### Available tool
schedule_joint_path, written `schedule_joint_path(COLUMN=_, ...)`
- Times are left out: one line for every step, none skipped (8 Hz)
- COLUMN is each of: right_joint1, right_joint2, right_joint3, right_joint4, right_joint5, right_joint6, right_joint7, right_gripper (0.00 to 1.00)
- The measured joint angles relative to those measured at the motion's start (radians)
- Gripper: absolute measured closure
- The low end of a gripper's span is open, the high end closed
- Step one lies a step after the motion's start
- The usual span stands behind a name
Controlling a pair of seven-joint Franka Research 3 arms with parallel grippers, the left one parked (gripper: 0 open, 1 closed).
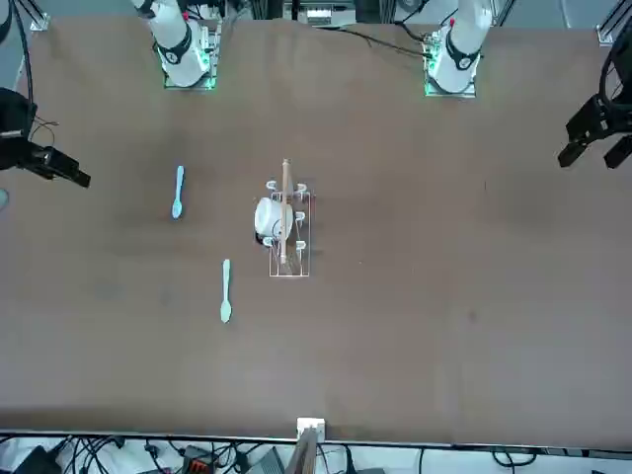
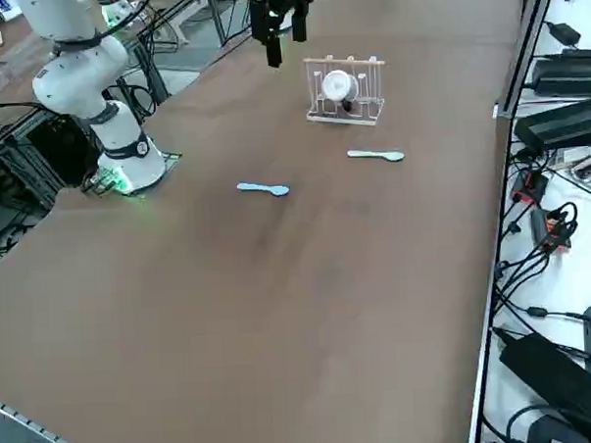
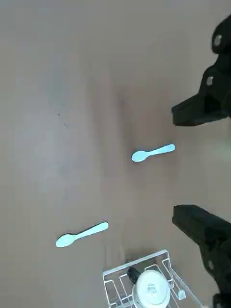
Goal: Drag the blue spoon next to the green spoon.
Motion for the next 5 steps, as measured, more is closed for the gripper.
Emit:
schedule_joint_path(right_joint1=0.0, right_joint2=0.0, right_joint3=0.0, right_joint4=0.0, right_joint5=0.0, right_joint6=0.0, right_joint7=0.0, right_gripper=0.0)
schedule_joint_path(right_joint1=0.0, right_joint2=0.0, right_joint3=0.0, right_joint4=0.0, right_joint5=0.001, right_joint6=0.0, right_joint7=0.001, right_gripper=0.0)
schedule_joint_path(right_joint1=0.0, right_joint2=0.001, right_joint3=-0.002, right_joint4=0.0, right_joint5=0.004, right_joint6=-0.001, right_joint7=0.002, right_gripper=0.0)
schedule_joint_path(right_joint1=0.001, right_joint2=0.003, right_joint3=-0.002, right_joint4=-0.001, right_joint5=0.006, right_joint6=-0.003, right_joint7=0.001, right_gripper=0.0)
schedule_joint_path(right_joint1=0.003, right_joint2=0.008, right_joint3=-0.001, right_joint4=-0.004, right_joint5=0.006, right_joint6=-0.011, right_joint7=0.001, right_gripper=0.0)
